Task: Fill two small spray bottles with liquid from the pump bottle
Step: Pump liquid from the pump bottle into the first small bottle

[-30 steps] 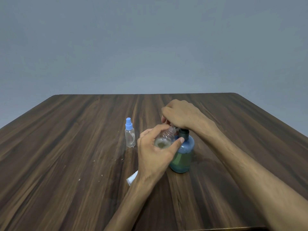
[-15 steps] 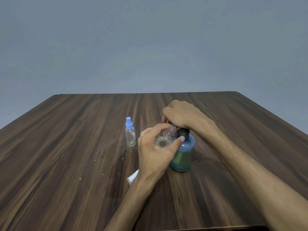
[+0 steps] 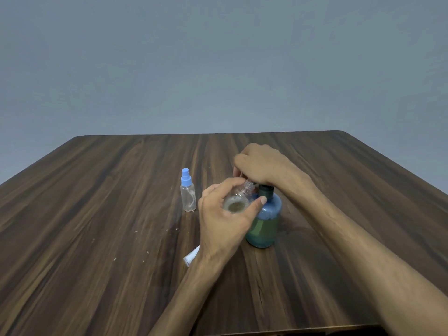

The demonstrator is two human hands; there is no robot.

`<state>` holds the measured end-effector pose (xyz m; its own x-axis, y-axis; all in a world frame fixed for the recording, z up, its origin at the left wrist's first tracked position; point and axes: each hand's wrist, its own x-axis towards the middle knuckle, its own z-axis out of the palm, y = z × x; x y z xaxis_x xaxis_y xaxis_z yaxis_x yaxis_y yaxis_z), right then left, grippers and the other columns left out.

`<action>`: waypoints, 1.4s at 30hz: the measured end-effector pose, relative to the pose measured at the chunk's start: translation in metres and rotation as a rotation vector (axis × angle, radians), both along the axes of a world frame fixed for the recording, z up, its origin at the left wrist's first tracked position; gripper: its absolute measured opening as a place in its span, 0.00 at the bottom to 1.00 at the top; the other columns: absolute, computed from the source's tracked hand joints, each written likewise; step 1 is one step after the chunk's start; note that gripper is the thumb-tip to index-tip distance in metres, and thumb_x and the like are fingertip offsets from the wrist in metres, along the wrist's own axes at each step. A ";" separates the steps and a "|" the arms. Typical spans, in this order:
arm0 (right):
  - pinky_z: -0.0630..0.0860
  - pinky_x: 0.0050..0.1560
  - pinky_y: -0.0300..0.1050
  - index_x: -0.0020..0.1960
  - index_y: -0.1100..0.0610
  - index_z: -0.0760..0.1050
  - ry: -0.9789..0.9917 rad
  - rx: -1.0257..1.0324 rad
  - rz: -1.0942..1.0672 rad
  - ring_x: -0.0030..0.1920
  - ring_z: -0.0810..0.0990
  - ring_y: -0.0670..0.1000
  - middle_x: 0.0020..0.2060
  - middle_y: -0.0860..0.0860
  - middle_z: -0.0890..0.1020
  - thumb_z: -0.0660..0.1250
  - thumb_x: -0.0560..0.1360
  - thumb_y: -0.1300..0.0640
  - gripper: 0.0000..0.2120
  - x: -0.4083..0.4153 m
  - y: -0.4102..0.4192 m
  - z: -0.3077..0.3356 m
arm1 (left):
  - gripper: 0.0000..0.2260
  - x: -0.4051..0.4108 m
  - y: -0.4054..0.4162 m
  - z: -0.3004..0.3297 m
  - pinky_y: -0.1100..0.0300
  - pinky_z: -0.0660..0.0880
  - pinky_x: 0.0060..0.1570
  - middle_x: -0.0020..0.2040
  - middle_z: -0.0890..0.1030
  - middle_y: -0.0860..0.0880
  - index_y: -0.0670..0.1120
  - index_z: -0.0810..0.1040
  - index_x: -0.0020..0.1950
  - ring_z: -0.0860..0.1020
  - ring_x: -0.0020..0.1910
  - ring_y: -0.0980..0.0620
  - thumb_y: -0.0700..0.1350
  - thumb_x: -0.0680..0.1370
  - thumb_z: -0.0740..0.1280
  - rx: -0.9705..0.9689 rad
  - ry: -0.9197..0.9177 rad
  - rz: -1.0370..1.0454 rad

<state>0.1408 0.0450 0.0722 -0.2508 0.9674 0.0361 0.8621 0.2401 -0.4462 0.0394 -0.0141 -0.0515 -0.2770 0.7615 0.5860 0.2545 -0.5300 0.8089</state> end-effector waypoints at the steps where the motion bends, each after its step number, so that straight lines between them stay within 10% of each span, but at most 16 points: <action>1: 0.82 0.51 0.52 0.46 0.53 0.87 -0.010 0.000 0.001 0.47 0.86 0.55 0.43 0.49 0.88 0.58 0.77 0.51 0.18 0.000 -0.001 0.000 | 0.17 0.000 -0.001 0.001 0.38 0.84 0.56 0.48 0.89 0.54 0.54 0.87 0.54 0.87 0.54 0.41 0.59 0.69 0.80 -0.002 -0.007 0.002; 23: 0.84 0.52 0.55 0.46 0.56 0.87 0.108 0.135 -0.032 0.43 0.87 0.55 0.39 0.49 0.89 0.58 0.75 0.49 0.20 0.005 -0.003 0.003 | 0.11 0.001 -0.011 0.012 0.46 0.86 0.52 0.45 0.90 0.54 0.50 0.87 0.51 0.89 0.46 0.51 0.48 0.70 0.82 -0.098 -0.027 -0.064; 42: 0.80 0.49 0.51 0.47 0.55 0.86 0.057 0.068 -0.040 0.46 0.85 0.55 0.42 0.50 0.87 0.59 0.77 0.50 0.18 0.001 -0.003 -0.002 | 0.21 0.007 -0.007 0.001 0.45 0.86 0.53 0.49 0.90 0.53 0.45 0.87 0.58 0.89 0.50 0.51 0.57 0.72 0.80 0.035 -0.010 0.012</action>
<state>0.1420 0.0417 0.0701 -0.2073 0.9715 0.1147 0.8456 0.2369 -0.4784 0.0469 -0.0214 -0.0509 -0.2918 0.7375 0.6091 0.2527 -0.5547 0.7927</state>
